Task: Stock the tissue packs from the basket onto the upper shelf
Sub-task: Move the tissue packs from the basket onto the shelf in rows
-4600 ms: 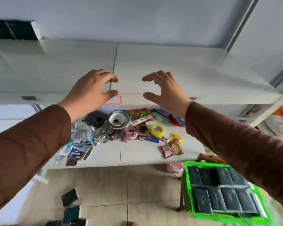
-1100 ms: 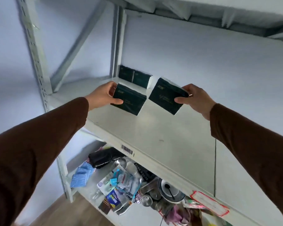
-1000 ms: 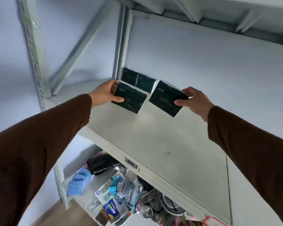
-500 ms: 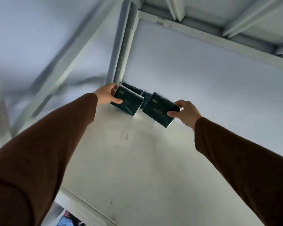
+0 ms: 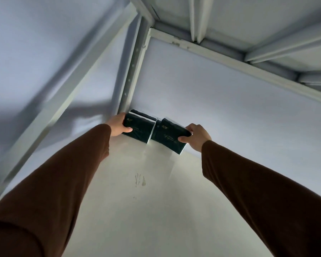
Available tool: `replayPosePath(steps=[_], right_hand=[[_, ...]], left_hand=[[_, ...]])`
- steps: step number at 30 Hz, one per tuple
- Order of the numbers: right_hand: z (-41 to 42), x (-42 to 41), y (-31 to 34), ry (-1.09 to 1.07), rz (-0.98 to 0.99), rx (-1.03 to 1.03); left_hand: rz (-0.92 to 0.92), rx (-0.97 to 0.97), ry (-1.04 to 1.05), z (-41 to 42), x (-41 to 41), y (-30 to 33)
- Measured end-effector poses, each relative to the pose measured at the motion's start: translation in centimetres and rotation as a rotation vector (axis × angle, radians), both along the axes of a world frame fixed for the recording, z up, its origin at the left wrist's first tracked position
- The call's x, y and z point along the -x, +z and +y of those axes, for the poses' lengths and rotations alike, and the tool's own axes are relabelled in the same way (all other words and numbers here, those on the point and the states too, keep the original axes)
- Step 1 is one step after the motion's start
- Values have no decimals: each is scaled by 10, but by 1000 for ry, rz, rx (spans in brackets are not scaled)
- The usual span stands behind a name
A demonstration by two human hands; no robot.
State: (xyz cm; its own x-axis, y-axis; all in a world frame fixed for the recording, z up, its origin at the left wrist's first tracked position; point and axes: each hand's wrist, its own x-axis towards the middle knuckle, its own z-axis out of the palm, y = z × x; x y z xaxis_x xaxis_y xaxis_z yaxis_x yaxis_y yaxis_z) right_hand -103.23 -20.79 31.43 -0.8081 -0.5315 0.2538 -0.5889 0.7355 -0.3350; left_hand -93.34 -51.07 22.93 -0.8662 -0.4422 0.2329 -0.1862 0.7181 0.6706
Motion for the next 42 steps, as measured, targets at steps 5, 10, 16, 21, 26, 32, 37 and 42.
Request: replayPosePath(steps=[5, 10, 16, 21, 26, 32, 37, 42], right_hand=[[-8, 11, 1, -18, 11, -12], [-18, 19, -1, -32, 19, -46], [-27, 18, -13, -56, 34, -57], [-34, 9, -25, -101, 68, 17], [-28, -5, -32, -54, 61, 70], [24, -39, -31, 44, 33, 82], [103, -83, -23, 124, 29, 62], [230, -130, -22, 180, 35, 70]], left_hand=[[-4, -32, 8, 3, -1, 7], [39, -13, 83, 7, -21, 8], [51, 343, 163, 33, -46, -2], [-65, 483, 104, 55, -59, 5], [-148, 574, 69, 81, -78, 8], [-186, 620, 61, 134, -109, 17], [-160, 605, 41, 210, -142, 34], [-112, 621, -16, 324, -174, 49]])
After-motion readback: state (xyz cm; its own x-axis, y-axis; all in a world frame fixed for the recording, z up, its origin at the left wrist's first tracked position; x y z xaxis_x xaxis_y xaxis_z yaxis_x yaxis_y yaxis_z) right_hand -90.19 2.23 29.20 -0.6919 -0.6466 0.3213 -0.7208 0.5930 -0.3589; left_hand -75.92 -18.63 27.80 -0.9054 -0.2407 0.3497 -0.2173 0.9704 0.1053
